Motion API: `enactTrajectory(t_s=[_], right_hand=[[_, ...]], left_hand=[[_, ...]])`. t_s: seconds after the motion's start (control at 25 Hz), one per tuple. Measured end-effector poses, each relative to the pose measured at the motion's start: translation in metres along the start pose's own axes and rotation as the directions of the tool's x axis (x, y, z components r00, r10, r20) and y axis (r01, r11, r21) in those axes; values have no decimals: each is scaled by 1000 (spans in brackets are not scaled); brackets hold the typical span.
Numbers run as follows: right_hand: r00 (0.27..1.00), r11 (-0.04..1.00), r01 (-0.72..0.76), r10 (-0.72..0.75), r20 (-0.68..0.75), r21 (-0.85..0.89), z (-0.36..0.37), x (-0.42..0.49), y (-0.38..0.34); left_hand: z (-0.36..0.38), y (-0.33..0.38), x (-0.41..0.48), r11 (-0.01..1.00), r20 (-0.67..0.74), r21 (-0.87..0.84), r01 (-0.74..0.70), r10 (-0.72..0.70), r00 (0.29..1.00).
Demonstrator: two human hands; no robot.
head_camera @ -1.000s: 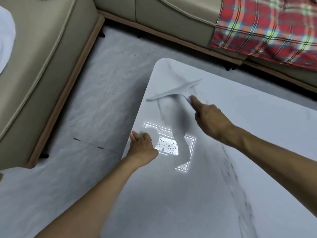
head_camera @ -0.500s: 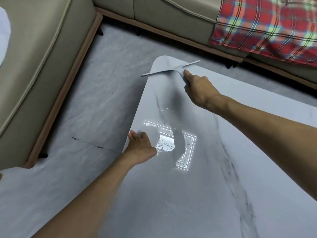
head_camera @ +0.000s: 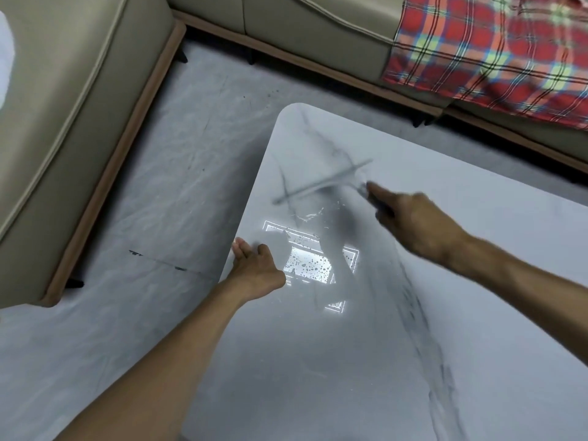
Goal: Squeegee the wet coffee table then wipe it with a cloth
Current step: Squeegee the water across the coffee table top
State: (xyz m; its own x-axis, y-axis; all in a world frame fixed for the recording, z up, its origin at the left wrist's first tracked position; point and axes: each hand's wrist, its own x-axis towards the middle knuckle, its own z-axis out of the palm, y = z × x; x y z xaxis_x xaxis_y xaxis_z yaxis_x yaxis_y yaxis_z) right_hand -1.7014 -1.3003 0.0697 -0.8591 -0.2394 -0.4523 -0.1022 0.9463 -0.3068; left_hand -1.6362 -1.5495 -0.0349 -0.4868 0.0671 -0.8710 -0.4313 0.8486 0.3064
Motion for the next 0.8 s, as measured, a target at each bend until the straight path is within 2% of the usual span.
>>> enactTrajectory(t_s=[0.12,0.24,0.44,0.6,0.64,0.8], right_hand=[[992,999,-14,17,-125,30,-12,64,-7],[992,998,-67,68,-107,14,-2,90,-6],[987,988,-154,152,-51,-27,31,20,11],[978,985,-168,173,113,-49,32,-50,20],[979,986,-165,168,116,-40,25,-53,20],[986,988,-134,125,-111,-77,-1,7,21]], left_hand=[[0,-3,-1,1000,5,7,0,0,1000],[0,-2,1,1000,4,17,4,-4,1000],[1,-3,0,999,8,33,-8,8,1000],[1,0,-3,999,-1,43,-6,6,1000],[1,0,-4,999,-6,54,-5,6,1000],[5,1,-1,998,-33,67,-6,8,999]])
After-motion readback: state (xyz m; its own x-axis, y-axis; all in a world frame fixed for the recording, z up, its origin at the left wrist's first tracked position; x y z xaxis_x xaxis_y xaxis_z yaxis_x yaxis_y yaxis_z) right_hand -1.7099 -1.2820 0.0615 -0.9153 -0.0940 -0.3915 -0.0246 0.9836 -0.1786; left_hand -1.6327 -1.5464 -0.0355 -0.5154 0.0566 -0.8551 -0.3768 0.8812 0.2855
